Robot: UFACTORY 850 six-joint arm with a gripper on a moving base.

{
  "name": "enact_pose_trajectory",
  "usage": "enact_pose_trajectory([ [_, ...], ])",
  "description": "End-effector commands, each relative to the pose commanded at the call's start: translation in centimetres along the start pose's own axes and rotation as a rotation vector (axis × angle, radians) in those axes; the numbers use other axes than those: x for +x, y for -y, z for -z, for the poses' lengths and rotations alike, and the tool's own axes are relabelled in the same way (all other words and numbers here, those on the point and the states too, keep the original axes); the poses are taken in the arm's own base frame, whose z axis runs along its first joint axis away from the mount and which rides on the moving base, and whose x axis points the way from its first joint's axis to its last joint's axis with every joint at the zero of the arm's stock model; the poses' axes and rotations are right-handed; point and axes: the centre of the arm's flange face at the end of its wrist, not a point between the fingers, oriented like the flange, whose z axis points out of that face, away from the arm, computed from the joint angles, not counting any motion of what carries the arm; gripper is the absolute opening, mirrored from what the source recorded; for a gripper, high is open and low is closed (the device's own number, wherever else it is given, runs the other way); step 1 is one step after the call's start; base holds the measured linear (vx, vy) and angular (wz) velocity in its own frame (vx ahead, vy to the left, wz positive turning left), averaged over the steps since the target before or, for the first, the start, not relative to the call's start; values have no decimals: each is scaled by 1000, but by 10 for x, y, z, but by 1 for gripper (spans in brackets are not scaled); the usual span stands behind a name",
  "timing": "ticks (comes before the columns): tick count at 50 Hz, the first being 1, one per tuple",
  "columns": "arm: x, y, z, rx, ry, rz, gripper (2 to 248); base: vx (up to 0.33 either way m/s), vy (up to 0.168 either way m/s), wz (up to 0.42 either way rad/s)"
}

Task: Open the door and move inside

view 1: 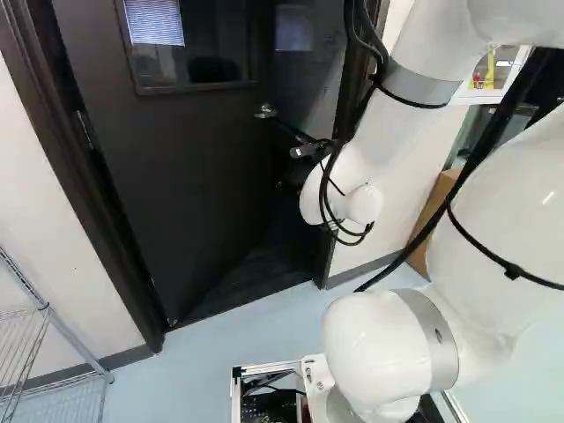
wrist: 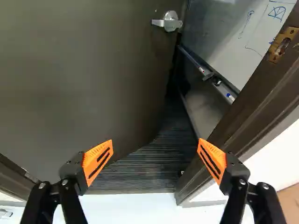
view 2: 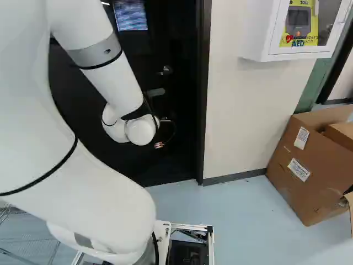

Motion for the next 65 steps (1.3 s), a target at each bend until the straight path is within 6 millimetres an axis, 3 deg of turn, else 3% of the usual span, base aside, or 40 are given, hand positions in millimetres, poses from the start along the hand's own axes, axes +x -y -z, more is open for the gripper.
enact_pose_trajectory([
  [15, 0, 0, 0, 0, 0, 0, 247, -2, -4, -31],
  [65, 0, 0, 0, 0, 0, 0, 247, 47, 79, -17],
])
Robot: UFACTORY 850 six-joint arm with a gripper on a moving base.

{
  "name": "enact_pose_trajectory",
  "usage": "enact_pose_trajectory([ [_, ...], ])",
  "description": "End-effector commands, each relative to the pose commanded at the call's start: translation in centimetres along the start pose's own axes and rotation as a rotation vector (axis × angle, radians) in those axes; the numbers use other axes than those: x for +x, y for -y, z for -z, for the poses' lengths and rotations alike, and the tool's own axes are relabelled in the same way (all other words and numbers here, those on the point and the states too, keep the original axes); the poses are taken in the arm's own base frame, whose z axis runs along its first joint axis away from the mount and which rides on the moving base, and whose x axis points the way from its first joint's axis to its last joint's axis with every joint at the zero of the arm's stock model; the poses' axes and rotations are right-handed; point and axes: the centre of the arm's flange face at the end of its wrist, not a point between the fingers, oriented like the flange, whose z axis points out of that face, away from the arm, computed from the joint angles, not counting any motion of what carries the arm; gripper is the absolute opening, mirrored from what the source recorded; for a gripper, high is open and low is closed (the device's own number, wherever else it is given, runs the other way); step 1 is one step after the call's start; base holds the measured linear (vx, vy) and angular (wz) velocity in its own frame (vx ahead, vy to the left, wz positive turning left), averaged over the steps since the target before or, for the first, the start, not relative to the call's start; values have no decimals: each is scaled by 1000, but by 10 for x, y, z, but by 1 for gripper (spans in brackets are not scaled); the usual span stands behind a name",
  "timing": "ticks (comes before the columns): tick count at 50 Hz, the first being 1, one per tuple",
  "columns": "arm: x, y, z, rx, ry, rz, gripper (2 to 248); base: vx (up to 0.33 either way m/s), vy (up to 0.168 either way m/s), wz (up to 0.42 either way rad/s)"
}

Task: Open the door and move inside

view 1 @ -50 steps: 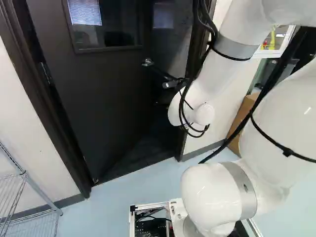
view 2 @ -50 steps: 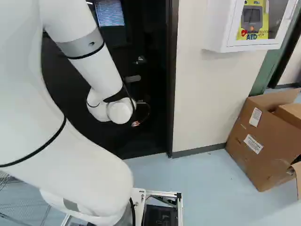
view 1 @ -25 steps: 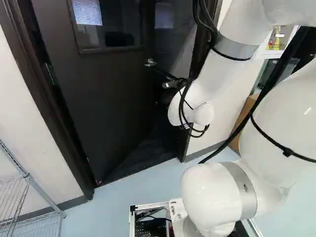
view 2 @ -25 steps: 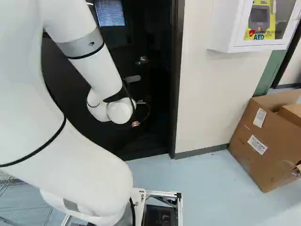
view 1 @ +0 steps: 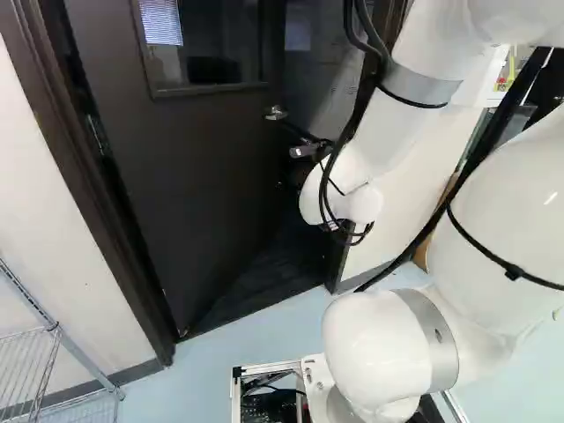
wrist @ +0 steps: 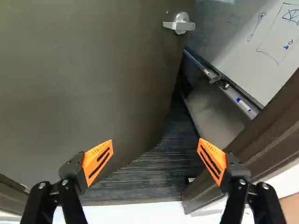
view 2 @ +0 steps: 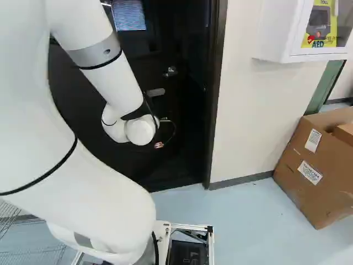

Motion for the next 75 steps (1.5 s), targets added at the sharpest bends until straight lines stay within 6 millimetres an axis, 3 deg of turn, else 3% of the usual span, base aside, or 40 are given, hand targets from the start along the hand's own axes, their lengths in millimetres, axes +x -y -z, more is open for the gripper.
enact_pose_trajectory([
  [27, 0, 0, 0, 0, 0, 0, 247, 96, 66, -186],
  [75, 0, 0, 0, 0, 0, 0, 247, 128, 89, -25],
])
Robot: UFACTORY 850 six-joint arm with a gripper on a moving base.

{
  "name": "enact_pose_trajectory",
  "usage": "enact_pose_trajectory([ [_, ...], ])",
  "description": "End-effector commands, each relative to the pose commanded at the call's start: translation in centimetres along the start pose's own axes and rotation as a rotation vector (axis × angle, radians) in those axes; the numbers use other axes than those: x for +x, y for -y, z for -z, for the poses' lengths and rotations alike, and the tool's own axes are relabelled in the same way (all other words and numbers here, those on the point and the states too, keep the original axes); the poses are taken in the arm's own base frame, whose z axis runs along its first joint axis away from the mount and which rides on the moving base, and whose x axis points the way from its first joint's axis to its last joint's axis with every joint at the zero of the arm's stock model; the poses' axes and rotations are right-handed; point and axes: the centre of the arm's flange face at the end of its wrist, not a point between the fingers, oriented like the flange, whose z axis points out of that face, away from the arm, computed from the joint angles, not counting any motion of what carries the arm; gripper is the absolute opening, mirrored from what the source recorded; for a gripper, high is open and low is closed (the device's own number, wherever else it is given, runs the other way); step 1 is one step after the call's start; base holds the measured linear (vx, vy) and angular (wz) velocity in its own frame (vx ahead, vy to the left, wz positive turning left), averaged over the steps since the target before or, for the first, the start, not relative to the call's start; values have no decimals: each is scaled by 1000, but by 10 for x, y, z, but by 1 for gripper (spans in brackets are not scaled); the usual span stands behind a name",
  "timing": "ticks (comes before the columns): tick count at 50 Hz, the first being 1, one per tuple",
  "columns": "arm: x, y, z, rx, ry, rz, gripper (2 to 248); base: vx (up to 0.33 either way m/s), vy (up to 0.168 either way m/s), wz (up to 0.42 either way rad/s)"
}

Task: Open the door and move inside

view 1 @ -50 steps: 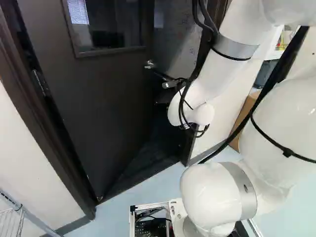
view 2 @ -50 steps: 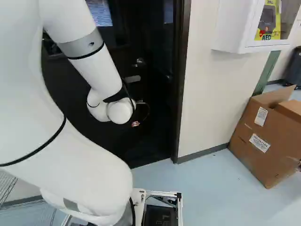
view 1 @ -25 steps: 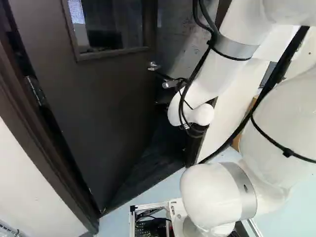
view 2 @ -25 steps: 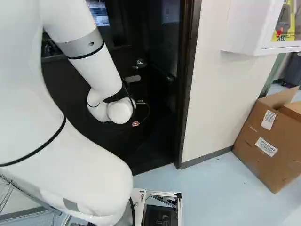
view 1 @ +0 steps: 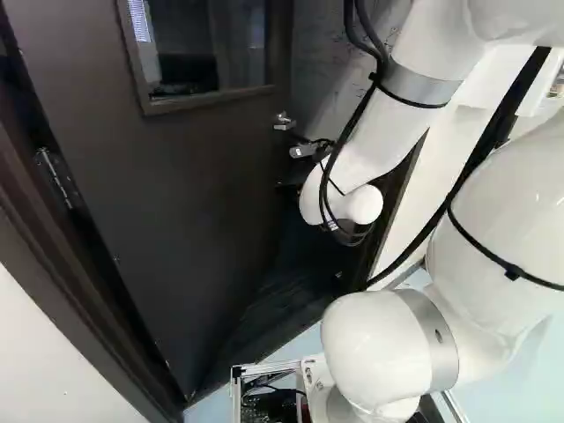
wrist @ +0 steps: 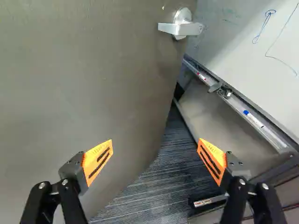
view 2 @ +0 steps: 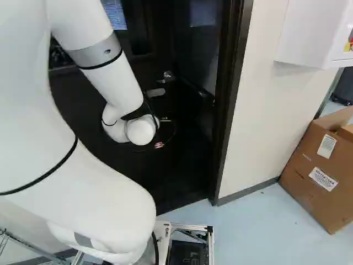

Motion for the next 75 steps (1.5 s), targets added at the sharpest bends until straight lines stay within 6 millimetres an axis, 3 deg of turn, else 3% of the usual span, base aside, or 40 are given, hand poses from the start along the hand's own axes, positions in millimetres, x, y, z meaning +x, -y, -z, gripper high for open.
enact_pose_trajectory([
  [35, 1, 1, -3, 3, 0, 1, 247, 18, 11, -3],
  [75, 11, 15, -20, -15, -4, -55, 247, 0, 0, 0],
])
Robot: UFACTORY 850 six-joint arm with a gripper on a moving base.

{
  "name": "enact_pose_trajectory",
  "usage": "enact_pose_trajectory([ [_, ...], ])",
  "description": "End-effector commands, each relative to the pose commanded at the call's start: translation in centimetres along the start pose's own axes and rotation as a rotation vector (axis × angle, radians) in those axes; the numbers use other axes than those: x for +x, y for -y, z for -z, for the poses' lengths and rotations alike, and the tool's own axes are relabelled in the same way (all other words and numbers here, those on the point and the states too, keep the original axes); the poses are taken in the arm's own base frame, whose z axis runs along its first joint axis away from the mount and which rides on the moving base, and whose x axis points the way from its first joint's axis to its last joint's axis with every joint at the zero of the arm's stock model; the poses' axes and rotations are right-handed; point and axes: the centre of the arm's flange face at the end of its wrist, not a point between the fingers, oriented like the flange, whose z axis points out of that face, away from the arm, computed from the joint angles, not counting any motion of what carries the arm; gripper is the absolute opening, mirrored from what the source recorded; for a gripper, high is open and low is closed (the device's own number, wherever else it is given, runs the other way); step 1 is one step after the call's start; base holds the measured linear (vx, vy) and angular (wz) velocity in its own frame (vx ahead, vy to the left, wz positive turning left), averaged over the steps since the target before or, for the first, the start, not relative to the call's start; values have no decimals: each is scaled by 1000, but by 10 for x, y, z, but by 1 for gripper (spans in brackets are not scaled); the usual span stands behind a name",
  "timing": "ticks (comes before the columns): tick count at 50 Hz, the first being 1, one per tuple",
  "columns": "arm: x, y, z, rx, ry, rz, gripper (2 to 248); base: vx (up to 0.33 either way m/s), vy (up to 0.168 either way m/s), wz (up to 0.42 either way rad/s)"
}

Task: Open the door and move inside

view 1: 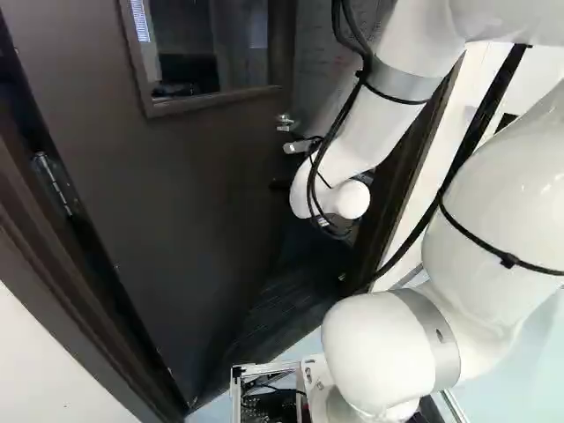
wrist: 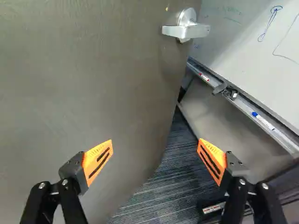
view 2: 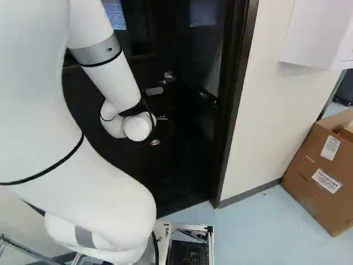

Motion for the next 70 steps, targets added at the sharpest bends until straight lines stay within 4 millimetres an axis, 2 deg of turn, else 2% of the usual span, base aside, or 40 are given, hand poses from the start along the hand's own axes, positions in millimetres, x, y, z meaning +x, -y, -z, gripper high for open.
enact_pose_trajectory([
  [70, 6, 47, -10, -83, 3, -179, 247, 0, 0, 0],
])
